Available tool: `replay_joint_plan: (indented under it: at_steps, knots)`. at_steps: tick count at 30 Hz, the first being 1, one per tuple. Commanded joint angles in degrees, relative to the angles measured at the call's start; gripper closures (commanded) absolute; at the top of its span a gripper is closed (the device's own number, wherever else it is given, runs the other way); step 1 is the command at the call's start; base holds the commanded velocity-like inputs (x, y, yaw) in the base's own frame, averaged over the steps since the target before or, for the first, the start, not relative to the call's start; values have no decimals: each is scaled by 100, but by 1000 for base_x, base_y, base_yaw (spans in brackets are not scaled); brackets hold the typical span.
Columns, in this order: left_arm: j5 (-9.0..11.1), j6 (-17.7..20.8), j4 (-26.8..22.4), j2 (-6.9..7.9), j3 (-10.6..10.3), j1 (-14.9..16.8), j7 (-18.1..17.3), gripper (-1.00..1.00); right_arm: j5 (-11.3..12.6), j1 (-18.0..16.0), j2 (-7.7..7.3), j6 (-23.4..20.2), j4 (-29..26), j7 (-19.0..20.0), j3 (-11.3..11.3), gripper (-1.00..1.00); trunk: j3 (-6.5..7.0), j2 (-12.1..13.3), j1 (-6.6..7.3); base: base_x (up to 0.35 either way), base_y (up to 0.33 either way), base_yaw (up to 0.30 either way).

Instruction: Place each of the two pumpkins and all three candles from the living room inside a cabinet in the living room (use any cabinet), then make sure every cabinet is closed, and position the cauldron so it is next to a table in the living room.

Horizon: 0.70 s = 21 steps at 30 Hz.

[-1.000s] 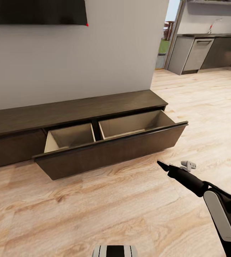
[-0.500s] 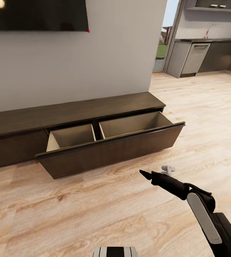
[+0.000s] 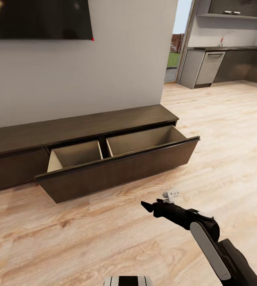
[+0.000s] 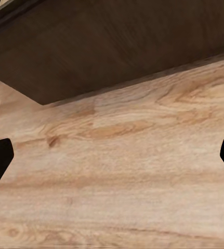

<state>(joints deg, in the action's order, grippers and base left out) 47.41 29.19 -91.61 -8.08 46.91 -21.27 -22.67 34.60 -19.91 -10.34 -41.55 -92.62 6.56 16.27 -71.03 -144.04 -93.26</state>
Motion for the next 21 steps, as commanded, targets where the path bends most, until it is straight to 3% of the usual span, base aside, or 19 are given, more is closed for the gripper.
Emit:
replay_joint_plan:
  at_steps: [1,7,11,17,20,21]
  knots:
    - [43,58,-3,-3,7,9,-3,-100,-20,-6,6,-20,-3,-3,31,-100,1,-2,1,0,0,110]
    - [33,82,28,-1,-35,38,-1,-100,-23,0,35,-13,-3,-85,130,-100,38,-2,1,0,0,169]
    - [46,197,44,5,113,29,-2,-100,-24,2,45,-12,-2,-101,157,-100,67,-2,1,0,0,193]
    - [74,239,40,-5,135,34,-5,-100,-24,-3,37,-11,-2,-102,162,-100,105,-2,1,0,0,221]
    - [69,240,37,-8,94,35,-3,-100,-24,8,23,-11,-2,-102,164,-100,122,-2,1,0,0,241]
    - [49,215,32,-9,-23,35,13,-100,-49,8,16,-9,-2,-107,186,-100,126,-2,1,0,0,249]
